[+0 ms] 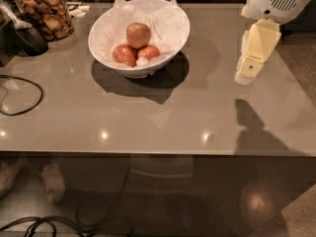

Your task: Pick apple from white bowl

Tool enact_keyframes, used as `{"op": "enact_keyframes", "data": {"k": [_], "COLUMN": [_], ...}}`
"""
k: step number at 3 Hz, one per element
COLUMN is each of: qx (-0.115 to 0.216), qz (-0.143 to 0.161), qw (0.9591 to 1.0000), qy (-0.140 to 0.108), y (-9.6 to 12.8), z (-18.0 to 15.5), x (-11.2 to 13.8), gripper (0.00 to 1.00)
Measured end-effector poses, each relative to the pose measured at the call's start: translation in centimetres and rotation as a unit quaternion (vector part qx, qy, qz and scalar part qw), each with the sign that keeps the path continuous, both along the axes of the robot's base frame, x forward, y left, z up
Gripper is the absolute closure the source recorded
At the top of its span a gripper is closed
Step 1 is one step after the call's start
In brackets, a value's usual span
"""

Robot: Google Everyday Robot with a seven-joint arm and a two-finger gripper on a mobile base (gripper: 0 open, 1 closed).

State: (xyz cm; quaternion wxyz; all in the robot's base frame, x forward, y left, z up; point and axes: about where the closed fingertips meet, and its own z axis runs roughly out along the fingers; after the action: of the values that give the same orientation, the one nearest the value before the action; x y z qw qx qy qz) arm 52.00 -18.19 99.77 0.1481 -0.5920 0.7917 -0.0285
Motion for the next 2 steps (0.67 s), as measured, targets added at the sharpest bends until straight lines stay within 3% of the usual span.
{"op": "enact_keyframes", "data": {"k": [1, 2], "qx": [0.005, 0.035], "qz": [0.002, -0.005], "qw": [0.9999, 0.9993], "qy": [-0.014, -0.015], "y": [0.4, 0.9], "z": [0.4, 0.3], "x": [0.6, 1.8], "gripper": [0.00, 0.00]}}
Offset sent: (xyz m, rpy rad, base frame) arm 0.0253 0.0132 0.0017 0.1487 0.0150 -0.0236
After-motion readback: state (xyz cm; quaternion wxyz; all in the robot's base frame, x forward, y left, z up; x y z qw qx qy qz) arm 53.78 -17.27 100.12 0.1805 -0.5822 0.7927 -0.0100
